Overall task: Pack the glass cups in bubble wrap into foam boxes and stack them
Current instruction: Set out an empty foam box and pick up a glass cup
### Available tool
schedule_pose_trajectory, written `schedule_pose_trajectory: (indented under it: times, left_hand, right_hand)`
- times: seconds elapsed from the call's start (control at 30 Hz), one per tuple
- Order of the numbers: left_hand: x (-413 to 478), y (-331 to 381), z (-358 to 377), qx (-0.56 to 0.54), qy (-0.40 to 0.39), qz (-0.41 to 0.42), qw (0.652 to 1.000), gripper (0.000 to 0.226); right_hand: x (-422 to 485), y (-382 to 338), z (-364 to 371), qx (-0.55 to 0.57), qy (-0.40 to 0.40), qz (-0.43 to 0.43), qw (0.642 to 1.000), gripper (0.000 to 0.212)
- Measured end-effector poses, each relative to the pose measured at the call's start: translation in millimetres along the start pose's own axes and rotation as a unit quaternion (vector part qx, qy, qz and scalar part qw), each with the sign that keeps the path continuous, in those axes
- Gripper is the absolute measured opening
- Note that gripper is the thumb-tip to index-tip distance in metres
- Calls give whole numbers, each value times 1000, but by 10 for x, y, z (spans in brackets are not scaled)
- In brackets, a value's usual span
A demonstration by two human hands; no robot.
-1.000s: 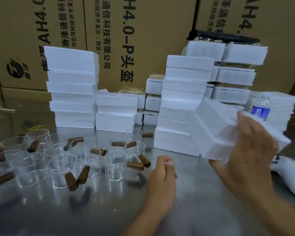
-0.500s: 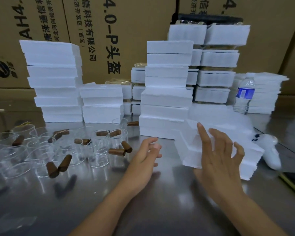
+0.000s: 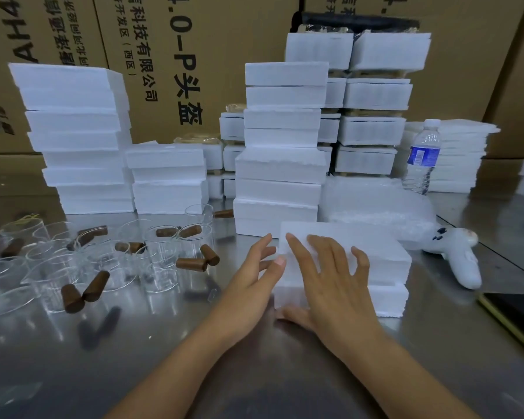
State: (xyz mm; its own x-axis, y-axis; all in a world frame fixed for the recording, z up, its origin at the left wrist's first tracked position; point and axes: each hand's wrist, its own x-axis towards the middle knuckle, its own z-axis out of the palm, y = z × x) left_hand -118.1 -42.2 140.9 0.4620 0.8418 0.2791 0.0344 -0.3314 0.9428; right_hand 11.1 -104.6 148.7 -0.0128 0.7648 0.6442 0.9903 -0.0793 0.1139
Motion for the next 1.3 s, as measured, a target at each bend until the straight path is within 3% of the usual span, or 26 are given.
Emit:
schedule_pose_trajectory:
  times: [0.1, 0.17, 0.33, 0.43, 0.53, 0.63, 0.73, 0.93, 1.07, 1.2, 1.3]
  left_hand:
    - [8, -8, 11, 12, 6, 10, 1000, 50]
    - [8, -32, -2, 27, 18, 30, 999, 45]
    - [-52, -28, -22, 146, 11, 147, 978, 47]
    - [-66, -33, 5, 234, -6, 199, 952, 50]
    - [-66, -55, 23, 281, -12, 210, 936, 49]
    - [-52, -66, 15, 292, 15, 212, 933, 48]
    - [-46, -58, 10, 287, 51, 221, 931, 50]
    - [-30, -55, -34, 274, 144, 184, 933, 64]
    - [-7, -34, -80, 294, 200, 184, 916, 60]
    - [-7, 34, -117, 330, 235, 210, 890, 52]
    - [1, 106, -186, 278, 278, 201, 897, 46]
  right_hand:
    - [-16, 43, 6, 45, 34, -7, 998, 90]
    - [4, 113, -20, 133, 82, 61, 986, 75]
    - [67, 417, -60, 324, 186, 347, 860, 61]
    - [93, 542, -16, 365, 159, 452, 798, 63]
    - [94, 585, 44, 418, 105, 493, 756, 61]
    - [87, 534, 43, 383, 113, 461, 792, 53]
    - [71, 416, -39, 356, 185, 386, 831, 48]
    - [18, 272, -152, 460, 224, 204, 835, 52]
    - [-32, 202, -166, 463, 220, 106, 852, 57]
    - [-40, 181, -161, 455, 200, 70, 865, 62]
    - [-47, 187, -133, 457, 174, 99, 867, 67]
